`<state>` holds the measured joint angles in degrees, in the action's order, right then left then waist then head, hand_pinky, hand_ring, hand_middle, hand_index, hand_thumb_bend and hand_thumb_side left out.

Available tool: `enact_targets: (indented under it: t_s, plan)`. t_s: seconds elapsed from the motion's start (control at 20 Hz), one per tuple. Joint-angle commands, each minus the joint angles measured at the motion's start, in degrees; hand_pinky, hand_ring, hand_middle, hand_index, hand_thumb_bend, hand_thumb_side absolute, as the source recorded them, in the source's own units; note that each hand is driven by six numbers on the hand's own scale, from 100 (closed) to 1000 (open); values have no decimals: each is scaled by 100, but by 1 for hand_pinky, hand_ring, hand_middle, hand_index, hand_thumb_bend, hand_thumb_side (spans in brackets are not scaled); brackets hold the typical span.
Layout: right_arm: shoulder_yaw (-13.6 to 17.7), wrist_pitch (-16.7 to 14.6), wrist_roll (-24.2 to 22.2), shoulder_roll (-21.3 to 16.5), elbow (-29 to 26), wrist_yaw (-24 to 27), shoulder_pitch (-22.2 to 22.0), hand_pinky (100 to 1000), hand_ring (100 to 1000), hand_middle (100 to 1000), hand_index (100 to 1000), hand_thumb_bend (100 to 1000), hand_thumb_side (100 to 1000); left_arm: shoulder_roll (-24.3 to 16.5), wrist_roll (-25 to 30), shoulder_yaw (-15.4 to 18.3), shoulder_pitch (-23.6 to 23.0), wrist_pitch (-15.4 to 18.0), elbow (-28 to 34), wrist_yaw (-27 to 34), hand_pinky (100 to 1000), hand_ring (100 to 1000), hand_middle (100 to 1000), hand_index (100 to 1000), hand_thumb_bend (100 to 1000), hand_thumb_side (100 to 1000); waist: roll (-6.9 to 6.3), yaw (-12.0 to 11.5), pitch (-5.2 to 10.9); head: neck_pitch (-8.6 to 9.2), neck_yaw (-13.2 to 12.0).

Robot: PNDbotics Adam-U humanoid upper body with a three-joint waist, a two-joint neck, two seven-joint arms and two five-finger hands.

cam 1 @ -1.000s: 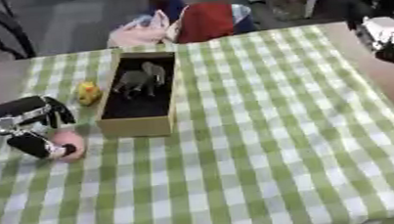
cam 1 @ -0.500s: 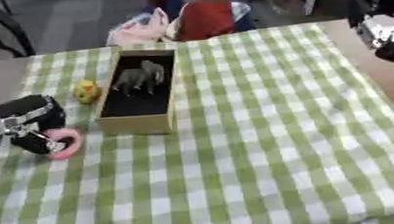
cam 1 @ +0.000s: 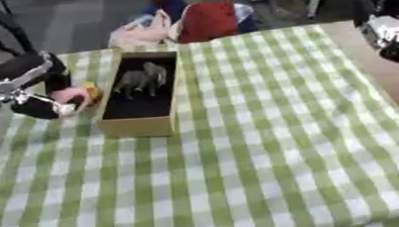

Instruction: Pick up objects on the table and place them in the box.

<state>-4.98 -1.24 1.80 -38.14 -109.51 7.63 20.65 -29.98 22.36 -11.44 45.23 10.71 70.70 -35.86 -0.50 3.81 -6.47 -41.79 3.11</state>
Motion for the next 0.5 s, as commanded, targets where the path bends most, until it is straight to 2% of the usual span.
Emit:
enact_targets:
  t_s: [0.05, 0.3, 0.5]
  plan:
    - [29, -4, -32, -81, -20, 50, 85, 714, 785, 669, 927, 159, 342, 190, -256, 3, 311, -7, -266, -83, 525, 367, 346, 431, 230, 156, 22, 44, 92, -8, -26]
    - [1, 1, -70, -55, -30, 61, 127, 714, 786, 669, 927, 153, 346, 674, -305, -74, 544, 162, -881, -244, 531, 384, 361, 444, 220, 166, 34, 160, 77, 27, -56]
    - [-18, 6, -97, -37, -31, 59, 150, 714, 785, 668, 927, 150, 349, 956, -351, -151, 579, 338, -1205, -316, 543, 421, 397, 478, 250, 197, 43, 213, 60, 55, -82]
